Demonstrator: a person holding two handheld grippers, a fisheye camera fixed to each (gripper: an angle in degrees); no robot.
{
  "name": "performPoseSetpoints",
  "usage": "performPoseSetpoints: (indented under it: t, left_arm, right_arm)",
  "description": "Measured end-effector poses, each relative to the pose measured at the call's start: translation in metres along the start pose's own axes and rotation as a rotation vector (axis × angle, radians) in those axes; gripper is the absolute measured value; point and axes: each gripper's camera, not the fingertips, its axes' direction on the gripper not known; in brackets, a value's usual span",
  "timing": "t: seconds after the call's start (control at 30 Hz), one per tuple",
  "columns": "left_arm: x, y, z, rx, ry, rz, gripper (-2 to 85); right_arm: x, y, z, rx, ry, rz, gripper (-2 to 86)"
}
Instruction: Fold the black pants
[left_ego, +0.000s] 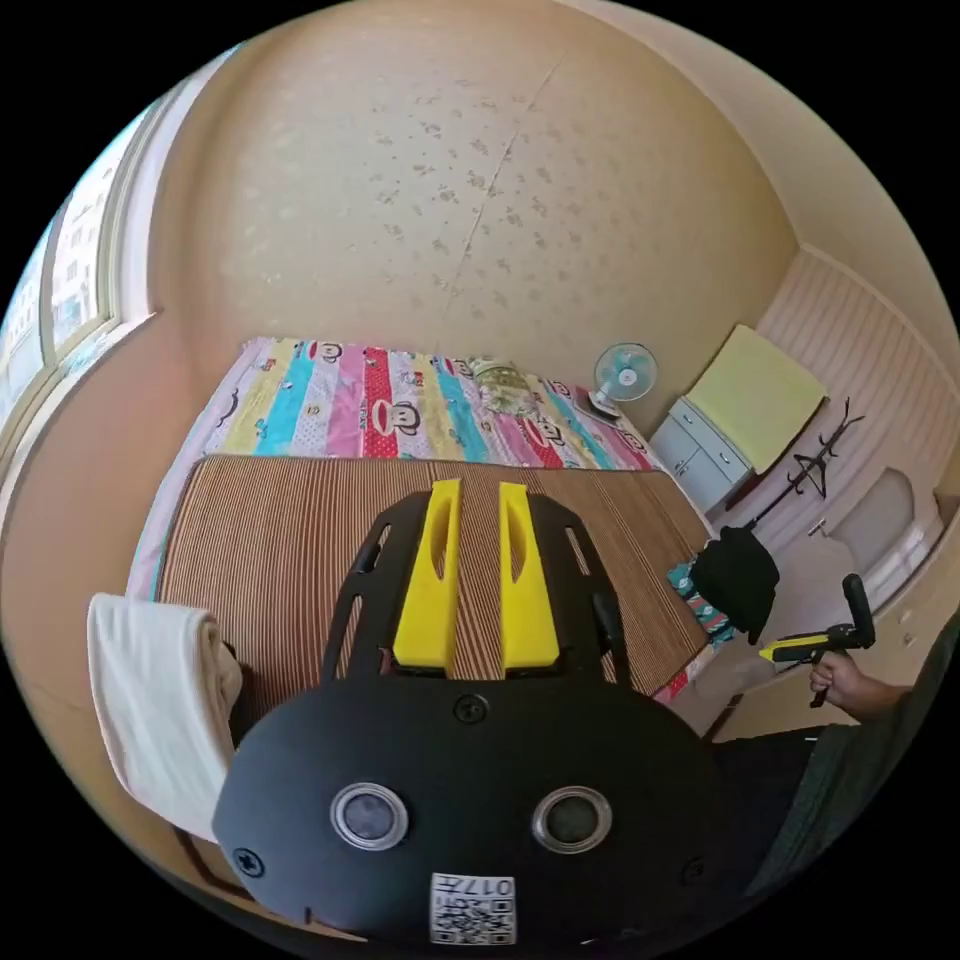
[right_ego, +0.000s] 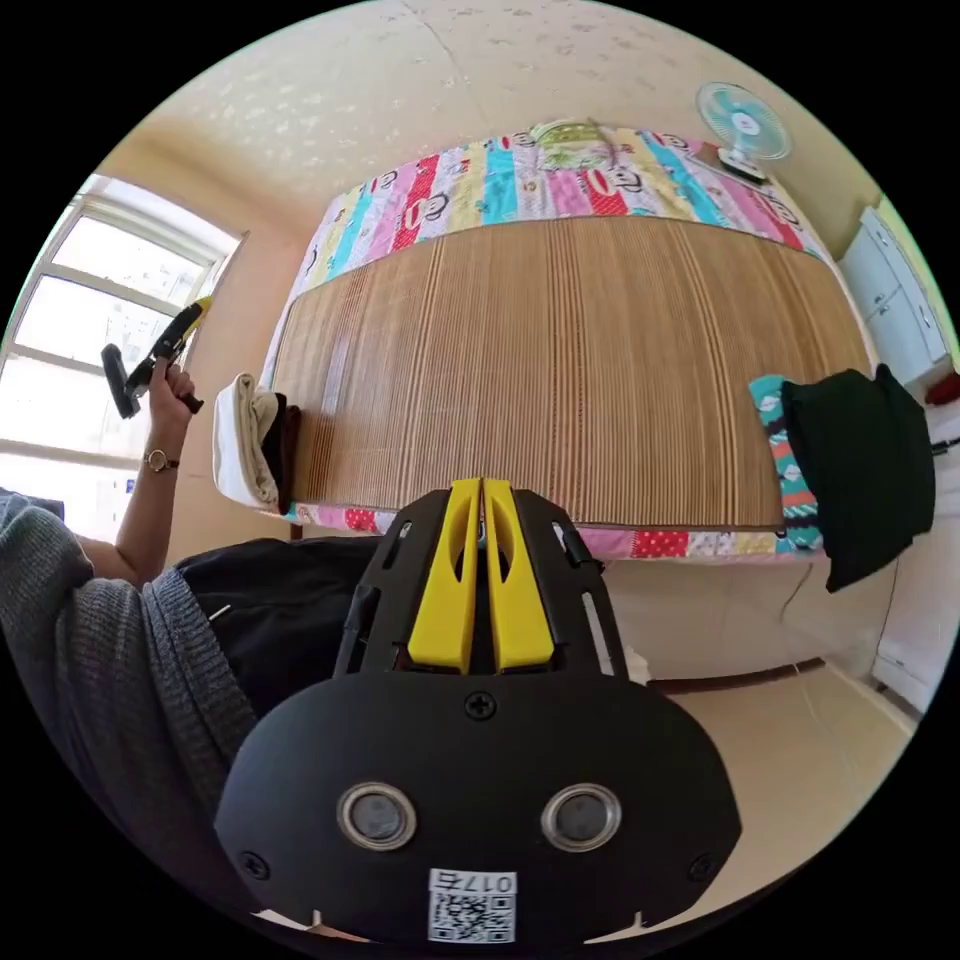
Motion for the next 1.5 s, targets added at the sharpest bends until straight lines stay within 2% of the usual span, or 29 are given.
performPoseSetpoints:
  t: [0.07, 0.17, 0.33, 0.5, 0.67, 0.77, 0.93, 1.1, 1.23, 1.33, 1.37, 1.4, 1.43, 1.5]
  left_arm:
    - [0.063, -0.032, 0.018, -0.004, -0.029, 0.233, 4.6]
    - [0.147, -0.044, 0.044, -0.023, -0.015, 0.433, 0.4]
    - [0.256, -0.029, 0.081, -0.1, 0.278, 0.444, -0.9]
    - [0.337, -0.004, 0.113, -0.182, 0.424, 0.407, -1.0]
    - [0.375, -0.013, 0.161, -0.257, 0.656, 0.195, -1.0]
    - [0.392, -0.026, 0.181, -0.253, 0.678, 0.046, -1.0]
    - [0.428, -0.038, 0.197, -0.235, 0.731, -0.088, -1.0]
    - [0.438, -0.027, 0.2, -0.222, 0.71, -0.244, -1.0]
    - [0.425, 0.004, 0.182, -0.157, 0.628, -0.398, -0.9]
    - [0.419, 0.03, 0.162, -0.092, 0.578, -0.48, -0.6]
    - [0.417, 0.04, 0.155, -0.072, 0.555, -0.505, -0.2]
    - [0.416, 0.045, 0.151, -0.064, 0.544, -0.517, 0.0]
    - [0.414, 0.053, 0.144, -0.049, 0.527, -0.543, 1.2]
    - [0.408, 0.066, 0.13, -0.004, 0.51, -0.579, 3.4]
  right_arm:
    - [0.015, 0.032, -0.024, 0.091, 0.035, 0.105, 0.2]
    - [0.047, 0.086, -0.058, 0.236, 0.063, 0.296, 0.2]
    - [0.108, 0.156, -0.092, 0.273, 0.166, 0.545, 0.3]
    - [0.189, 0.199, -0.125, 0.365, 0.151, 0.665, 0.4]
    - [0.276, 0.215, -0.144, 0.424, 0.077, 0.729, 1.1]
    - [0.334, 0.218, -0.155, 0.422, 0.047, 0.743, 2.6]
    - [0.43, 0.217, -0.167, 0.345, 0.035, 0.788, 7.7]
    - [0.533, 0.2, -0.158, 0.171, -0.015, 0.814, 12.7]
    - [0.587, 0.179, -0.141, 0.079, -0.061, 0.792, 13.6]
    - [0.625, 0.158, -0.13, 0.081, -0.275, 0.785, 12.4]
    - [0.637, 0.148, -0.128, 0.102, -0.409, 0.799, 11.5]
    - [0.646, 0.14, -0.131, 0.11, -0.465, 0.861, 10.4]
    - [0.649, 0.135, -0.135, 0.111, -0.463, 0.885, 9.7]
    - [0.641, 0.107, -0.162, 0.098, -0.308, 0.855, 7.1]
